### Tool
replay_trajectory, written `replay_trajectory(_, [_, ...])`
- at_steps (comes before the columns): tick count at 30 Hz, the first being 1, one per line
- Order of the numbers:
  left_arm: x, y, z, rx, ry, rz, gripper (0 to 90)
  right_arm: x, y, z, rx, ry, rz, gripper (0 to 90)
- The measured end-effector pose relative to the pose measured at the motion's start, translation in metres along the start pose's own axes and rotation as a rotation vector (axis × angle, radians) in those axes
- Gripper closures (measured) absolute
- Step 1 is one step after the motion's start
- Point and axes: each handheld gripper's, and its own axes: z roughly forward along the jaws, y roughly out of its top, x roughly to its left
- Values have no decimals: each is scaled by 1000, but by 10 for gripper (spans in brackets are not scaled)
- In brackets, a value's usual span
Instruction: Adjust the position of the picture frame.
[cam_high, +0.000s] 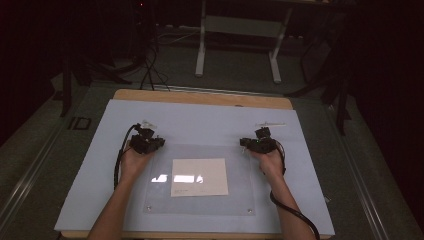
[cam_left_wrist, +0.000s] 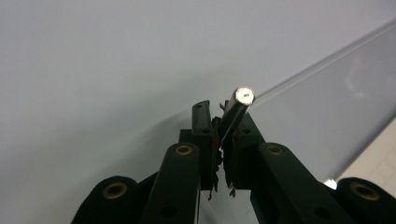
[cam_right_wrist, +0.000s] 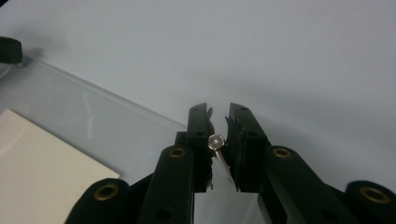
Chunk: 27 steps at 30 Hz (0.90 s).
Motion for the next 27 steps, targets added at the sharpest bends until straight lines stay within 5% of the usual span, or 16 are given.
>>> replay_trajectory(2, [-1, 0, 0, -1, 9, 9, 831, -5, -3, -1, -23, 38, 41, 783])
replay_trajectory(6, [-3, 0, 0, 4, 19, 2, 831, -2, -2, -2, -24, 20, 28, 786])
replay_trajectory(10, [-2, -2, 1, -15, 4, -62, 816, -5, -6, -3, -34, 38, 26, 784])
replay_trajectory(27, [-3, -3, 0, -20, 7, -77, 810, -4, -4, 0, -43, 37, 4, 793])
